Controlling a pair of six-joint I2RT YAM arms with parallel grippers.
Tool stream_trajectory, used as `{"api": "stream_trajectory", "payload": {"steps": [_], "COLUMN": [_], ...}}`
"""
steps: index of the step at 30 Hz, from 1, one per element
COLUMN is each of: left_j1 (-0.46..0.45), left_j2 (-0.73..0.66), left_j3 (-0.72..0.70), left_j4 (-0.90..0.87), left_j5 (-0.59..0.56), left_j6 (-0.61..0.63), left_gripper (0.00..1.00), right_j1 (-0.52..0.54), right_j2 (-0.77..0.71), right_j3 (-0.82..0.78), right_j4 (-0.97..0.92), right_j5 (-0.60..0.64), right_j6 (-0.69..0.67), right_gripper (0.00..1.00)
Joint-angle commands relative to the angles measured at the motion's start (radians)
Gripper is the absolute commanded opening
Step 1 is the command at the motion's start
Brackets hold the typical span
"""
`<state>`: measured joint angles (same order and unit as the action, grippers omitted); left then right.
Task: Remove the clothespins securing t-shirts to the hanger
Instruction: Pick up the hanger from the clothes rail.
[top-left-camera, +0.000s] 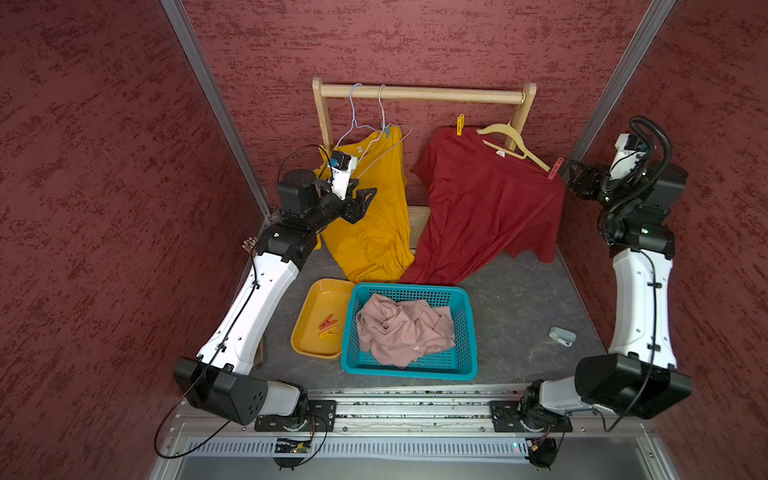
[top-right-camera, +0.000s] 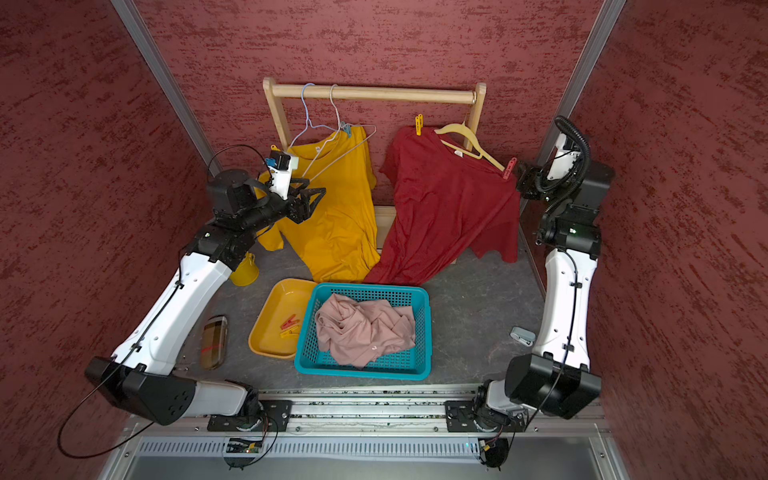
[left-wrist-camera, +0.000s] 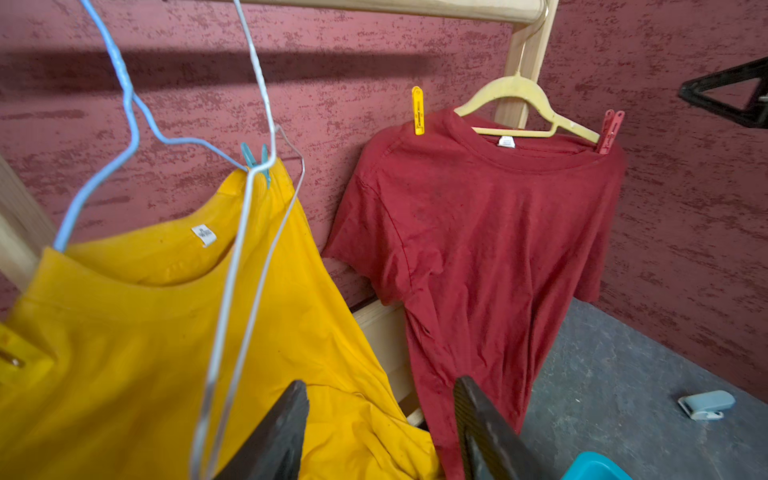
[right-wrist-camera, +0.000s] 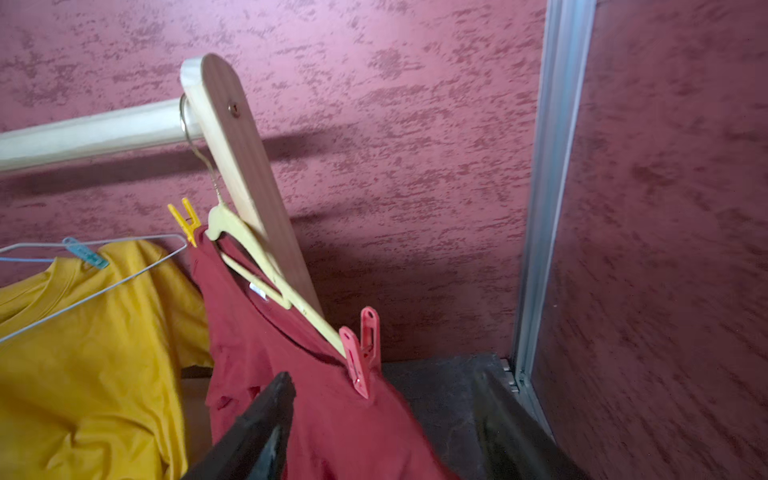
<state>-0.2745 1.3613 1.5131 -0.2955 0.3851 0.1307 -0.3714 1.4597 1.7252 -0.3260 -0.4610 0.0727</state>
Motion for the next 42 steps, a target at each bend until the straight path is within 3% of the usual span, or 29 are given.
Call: {"api": "stream_trajectory", "payload": {"steps": [1, 8, 13, 23, 35, 42], "left_j1": [0.0, -0.005, -0.012, -0.026, -0.025, -0.026], "left_j2": [-0.049, -0.106, -0.106, -0.106, -0.114, -0.122], "left_j3": [-0.076, -0.19, -0.225, -0.267, -0.298, -0.304], "left_j4": [0.063, 0.064, 0.085, 0.087, 0.095, 0.08], "left_j5": [0.048, 0.051, 0.063, 0.066, 0.069, 0.066], "left_j6": [-0.035, -0.069, -0.105, -0.112, -0.117, -0.102], "left_gripper": [0.57, 0.57, 0.57, 0.57, 0.57, 0.57], "right_j1": [0.0, 0.037, 0.16, 0.235, 0.293, 0.315], "right_j2": [0.049, 0.154, 0.256, 0.503, 0.533, 0.524], "right_j3": [0.06, 0.184, 0.391, 0.731, 0.751, 0.743], "right_j4": [0.018, 0.033, -0.161, -0.316, -0.354, -0.401], "right_j5": [-0.082, -0.222, -0.068, 0.045, 0.16, 0.143], "right_j6": [-0.064, -0.026, -0.176, -0.18, -0.195, -0.187], "right_gripper": [0.71, 0.72, 0.75, 0.76, 0.75, 0.71]}}
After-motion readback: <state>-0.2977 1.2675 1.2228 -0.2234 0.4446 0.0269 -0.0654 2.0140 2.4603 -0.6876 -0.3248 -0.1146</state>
